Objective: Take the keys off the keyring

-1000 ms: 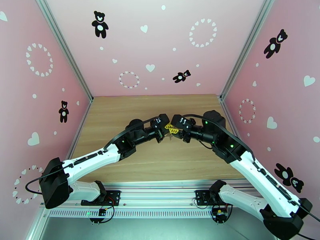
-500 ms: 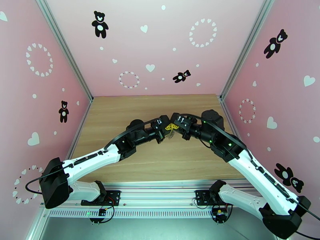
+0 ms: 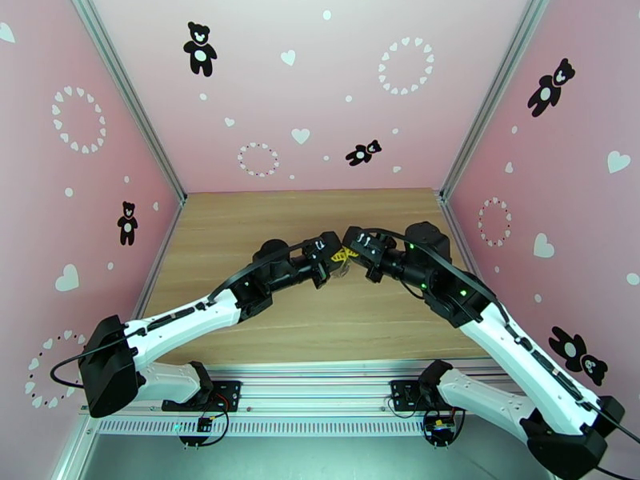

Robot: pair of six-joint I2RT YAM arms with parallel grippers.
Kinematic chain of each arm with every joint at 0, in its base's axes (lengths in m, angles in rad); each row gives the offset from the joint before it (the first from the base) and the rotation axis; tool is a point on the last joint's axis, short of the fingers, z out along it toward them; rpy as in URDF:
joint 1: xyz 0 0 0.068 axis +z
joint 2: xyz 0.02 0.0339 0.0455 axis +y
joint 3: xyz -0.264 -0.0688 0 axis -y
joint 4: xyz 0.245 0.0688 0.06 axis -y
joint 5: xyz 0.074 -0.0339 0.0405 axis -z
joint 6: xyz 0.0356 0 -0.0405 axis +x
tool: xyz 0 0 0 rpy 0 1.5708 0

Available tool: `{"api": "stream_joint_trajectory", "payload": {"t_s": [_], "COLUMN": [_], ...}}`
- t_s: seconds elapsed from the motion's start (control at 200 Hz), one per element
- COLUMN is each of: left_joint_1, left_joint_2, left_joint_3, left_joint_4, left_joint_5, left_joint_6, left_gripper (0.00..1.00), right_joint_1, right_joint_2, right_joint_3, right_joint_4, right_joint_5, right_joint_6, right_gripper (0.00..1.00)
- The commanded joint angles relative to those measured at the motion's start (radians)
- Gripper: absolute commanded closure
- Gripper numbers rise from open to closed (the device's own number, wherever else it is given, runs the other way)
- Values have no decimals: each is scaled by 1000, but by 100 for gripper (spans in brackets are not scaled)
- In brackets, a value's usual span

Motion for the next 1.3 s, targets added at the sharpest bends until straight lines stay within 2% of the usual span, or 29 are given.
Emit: {"api": "stream_joint_trajectory", "payload": {"t_s": [0.0,0.345,0.691,0.891,1.066,1.296], "left_joint_1": [3,2,2,2,3,2], "left_joint_2": [-45,-56,-56,-67,-78,-84], "left_joint_3": [31,23,18,10,-8,-15], "left_joint_4": [22,36,62,85,123,155], "left_joint_5": [-36,-70,-141,-171,-209,-208], "left_joint_6": [9,0,-25,-31,-46,-64], "left_gripper": [100,100,100,100,100,100], "right_joint_1": [-2,-37,-54,-59,-85,-93], "right_joint_2": [-45,-55,-41,-48,-83,-61], "right_joint_3": [-36,-18,-4,-5,-32,-17], "right_joint_4": [36,10,4,-21,24,-17], "right_joint_5": [45,-57,-222,-213,-224,-324], "right_joint_6": [38,106,150,154,196,183], "right_gripper": [100,100,100,100,100,100]}}
